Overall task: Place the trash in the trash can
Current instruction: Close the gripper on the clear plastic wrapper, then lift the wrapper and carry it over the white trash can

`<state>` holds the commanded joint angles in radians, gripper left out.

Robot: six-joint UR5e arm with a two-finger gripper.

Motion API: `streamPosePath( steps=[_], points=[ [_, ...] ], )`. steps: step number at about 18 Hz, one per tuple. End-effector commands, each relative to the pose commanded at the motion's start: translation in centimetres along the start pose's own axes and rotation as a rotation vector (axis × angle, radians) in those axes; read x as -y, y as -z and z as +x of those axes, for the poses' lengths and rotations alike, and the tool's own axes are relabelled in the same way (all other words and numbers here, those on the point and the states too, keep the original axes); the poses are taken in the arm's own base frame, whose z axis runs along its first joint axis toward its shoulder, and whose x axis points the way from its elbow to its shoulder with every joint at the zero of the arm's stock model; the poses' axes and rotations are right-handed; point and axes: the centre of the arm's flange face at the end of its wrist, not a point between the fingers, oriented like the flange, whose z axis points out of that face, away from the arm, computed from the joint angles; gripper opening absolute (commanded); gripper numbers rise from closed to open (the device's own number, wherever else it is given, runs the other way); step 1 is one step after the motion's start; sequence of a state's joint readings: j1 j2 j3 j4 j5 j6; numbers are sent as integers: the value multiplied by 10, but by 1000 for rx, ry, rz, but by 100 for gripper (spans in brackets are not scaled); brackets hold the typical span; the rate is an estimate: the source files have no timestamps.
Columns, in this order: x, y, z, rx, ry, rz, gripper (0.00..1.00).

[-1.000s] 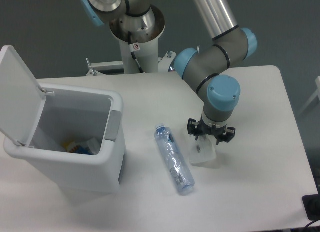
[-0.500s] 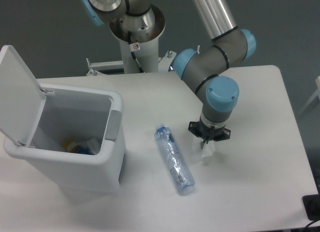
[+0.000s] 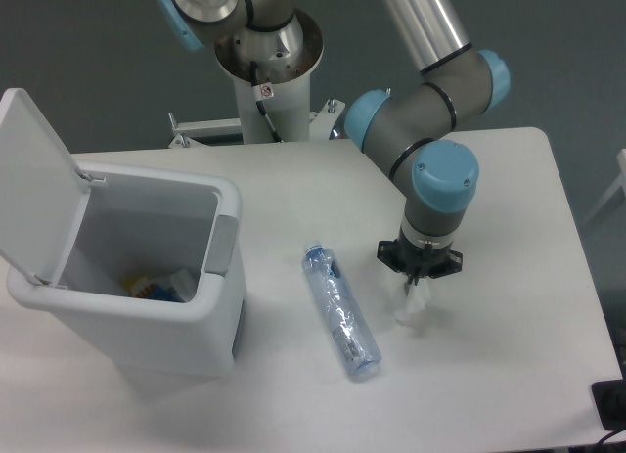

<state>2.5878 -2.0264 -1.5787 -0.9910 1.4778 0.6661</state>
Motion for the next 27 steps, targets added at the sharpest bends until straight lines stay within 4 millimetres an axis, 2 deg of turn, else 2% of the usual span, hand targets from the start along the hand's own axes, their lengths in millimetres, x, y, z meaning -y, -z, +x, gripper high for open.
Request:
streamPosePath(
  steps=[5,10,14,17,18,21,24,25,27],
  points=[
    [29,39,-7,-81,131,160,0],
    [45,84,13,-177,189,287,0],
    [50,124,38,-258,199,380,0],
    [60,162,70,-321,155,459,0],
    [61,180,77,-336,142,494,0],
    [61,218,95,-440,94,604,0],
    [58,242,107,-515,104,651,0],
    [56,247,117,-522,92,656,0],
    [57,254,149,-538,48,652,0]
  ],
)
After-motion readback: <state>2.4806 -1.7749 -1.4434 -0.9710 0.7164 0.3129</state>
